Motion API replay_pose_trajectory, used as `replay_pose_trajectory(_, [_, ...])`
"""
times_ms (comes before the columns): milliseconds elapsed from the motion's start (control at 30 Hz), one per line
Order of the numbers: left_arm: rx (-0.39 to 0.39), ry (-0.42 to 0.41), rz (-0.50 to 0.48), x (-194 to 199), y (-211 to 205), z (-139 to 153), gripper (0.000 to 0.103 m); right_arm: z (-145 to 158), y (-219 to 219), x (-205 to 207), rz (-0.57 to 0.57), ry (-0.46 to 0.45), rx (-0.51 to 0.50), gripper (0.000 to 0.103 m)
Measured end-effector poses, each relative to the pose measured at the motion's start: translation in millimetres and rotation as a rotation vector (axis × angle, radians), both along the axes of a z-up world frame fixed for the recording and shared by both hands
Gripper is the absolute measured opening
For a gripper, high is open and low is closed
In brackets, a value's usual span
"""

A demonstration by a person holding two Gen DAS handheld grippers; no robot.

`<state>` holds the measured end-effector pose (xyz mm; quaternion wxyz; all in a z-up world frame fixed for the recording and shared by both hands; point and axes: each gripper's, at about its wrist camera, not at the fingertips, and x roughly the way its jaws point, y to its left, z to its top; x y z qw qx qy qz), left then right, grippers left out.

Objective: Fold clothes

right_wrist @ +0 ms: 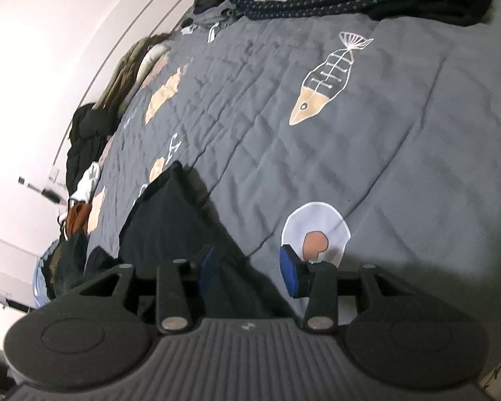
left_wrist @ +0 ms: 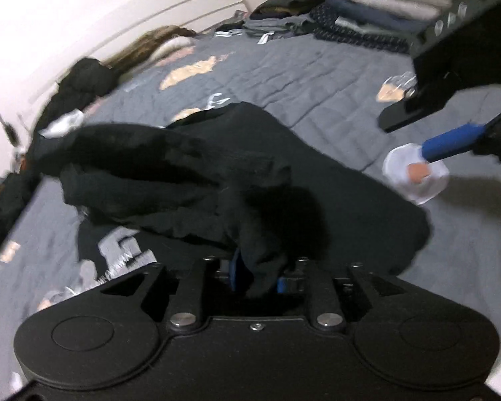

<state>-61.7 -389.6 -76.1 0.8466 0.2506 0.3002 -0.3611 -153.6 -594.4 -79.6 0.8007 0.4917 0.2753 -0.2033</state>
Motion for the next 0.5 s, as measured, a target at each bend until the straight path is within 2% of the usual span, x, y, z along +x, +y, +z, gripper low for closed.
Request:
replay_pose_trajectory(67, [-0.074,0.078,-0.031,0.8,15.7,8.3,0.035,2.8,0.3,1.3,0.024,0.001,-0.018,0.042])
replay_pose_trajectory(133, [-0.158,0.167,-0.045,4.2,36.5,18.4,0.052,7.2,1.4,3.3,0.058,0.004,-0.051,0.042])
replay_pose_trajectory(233, [-0.259,0.219,-0.033,5.3,71.0,29.9,0.054,16.0,9.4,7.5,0.135,-0.008,-0.125,0.043])
replay_pose_trajectory(333, [-0.335,0.239,0.06,13.7,103.8,36.0,0.059,23.7,25.5,12.4,0.224,-0.036,-0.19,0.046])
replay_pose_trajectory(500, [-0.444,0.294,0.227,47.7,146.0,26.7,0.059,28.8,63.7,22.3,0.386,-0.021,-0.37,0.049])
